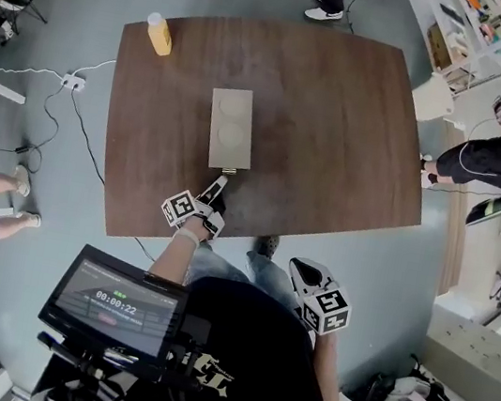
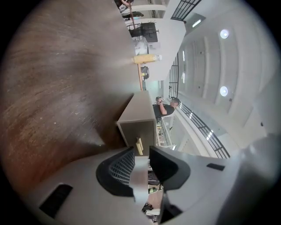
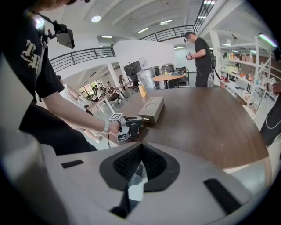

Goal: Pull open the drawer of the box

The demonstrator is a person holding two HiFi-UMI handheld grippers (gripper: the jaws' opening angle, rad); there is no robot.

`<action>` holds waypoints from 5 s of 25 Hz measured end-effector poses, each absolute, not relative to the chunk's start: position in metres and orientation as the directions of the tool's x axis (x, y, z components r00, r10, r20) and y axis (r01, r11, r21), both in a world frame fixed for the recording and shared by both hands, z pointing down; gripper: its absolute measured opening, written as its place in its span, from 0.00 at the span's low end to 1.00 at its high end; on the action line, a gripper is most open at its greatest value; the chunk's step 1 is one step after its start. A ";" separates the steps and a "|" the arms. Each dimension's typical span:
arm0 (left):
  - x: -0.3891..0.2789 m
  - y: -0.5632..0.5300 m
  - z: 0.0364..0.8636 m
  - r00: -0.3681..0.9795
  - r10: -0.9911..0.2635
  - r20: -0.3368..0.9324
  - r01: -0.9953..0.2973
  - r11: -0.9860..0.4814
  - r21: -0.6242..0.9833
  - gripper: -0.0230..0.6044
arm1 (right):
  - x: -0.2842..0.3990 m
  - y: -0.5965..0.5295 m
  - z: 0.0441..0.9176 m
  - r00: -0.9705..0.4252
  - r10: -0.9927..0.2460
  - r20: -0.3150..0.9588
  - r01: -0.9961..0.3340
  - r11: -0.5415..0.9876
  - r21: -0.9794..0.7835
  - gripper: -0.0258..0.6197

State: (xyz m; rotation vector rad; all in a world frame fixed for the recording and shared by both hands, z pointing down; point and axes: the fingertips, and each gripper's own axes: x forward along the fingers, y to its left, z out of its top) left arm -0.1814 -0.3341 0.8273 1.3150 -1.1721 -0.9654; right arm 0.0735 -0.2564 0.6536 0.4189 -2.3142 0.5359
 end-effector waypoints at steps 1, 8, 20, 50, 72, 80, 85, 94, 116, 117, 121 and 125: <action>-0.182 -0.337 0.827 0.189 -0.979 0.077 -0.107 0.057 0.993 0.19 | 0.074 -0.256 0.654 -0.690 -0.144 0.709 -0.442 0.860 -0.256 0.02; -0.186 -0.349 0.833 0.163 -0.979 0.126 -0.078 0.115 0.990 0.19 | 0.076 -0.254 0.659 -0.686 -0.154 0.711 -0.457 0.852 -0.257 0.02; -0.188 -0.353 0.833 0.169 -0.980 0.102 -0.015 0.101 0.995 0.17 | 0.078 -0.256 0.660 -0.684 -0.148 0.715 -0.459 0.849 -0.263 0.02; -0.169 -0.328 0.838 0.126 -0.991 0.053 0.092 0.065 0.994 0.08 | 0.078 -0.253 0.661 -0.710 -0.130 0.692 -0.443 0.846 -0.296 0.02; -0.142 -0.287 0.840 0.122 -0.988 0.093 0.081 0.103 0.991 0.08 | 0.066 -0.248 0.664 -0.722 -0.049 0.690 -0.354 0.883 -0.308 0.02; -0.133 -0.277 0.844 0.126 -0.986 0.107 0.079 0.118 0.990 0.08 | 0.059 -0.253 0.669 -0.725 -0.011 0.688 -0.317 0.893 -0.319 0.02; -0.130 -0.272 0.845 0.126 -0.986 0.110 0.079 0.121 0.989 0.08 | 0.054 -0.255 0.672 -0.728 0.012 0.686 -0.294 0.898 -0.328 0.02; -0.122 -0.254 0.844 0.122 -0.986 0.112 0.087 0.123 0.989 0.08 | 0.041 -0.250 0.674 -0.730 0.070 0.680 -0.234 0.909 -0.345 0.02; -0.098 -0.224 0.843 0.081 -0.988 0.134 0.113 0.143 0.983 0.08 | 0.055 -0.248 0.679 -0.741 0.110 0.662 -0.194 0.909 -0.368 0.02; -0.098 -0.224 0.843 0.081 -0.988 0.133 0.116 0.142 0.983 0.08 | 0.055 -0.247 0.680 -0.741 0.112 0.662 -0.193 0.909 -0.369 0.02; -0.098 -0.222 0.846 0.081 -0.989 0.125 0.118 0.134 0.984 0.08 | 0.054 -0.247 0.683 -0.739 0.115 0.664 -0.193 0.908 -0.372 0.02; -0.097 -0.221 0.848 0.083 -0.986 0.146 0.118 0.156 0.981 0.08 | 0.051 -0.251 0.684 -0.743 0.121 0.658 -0.185 0.908 -0.376 0.02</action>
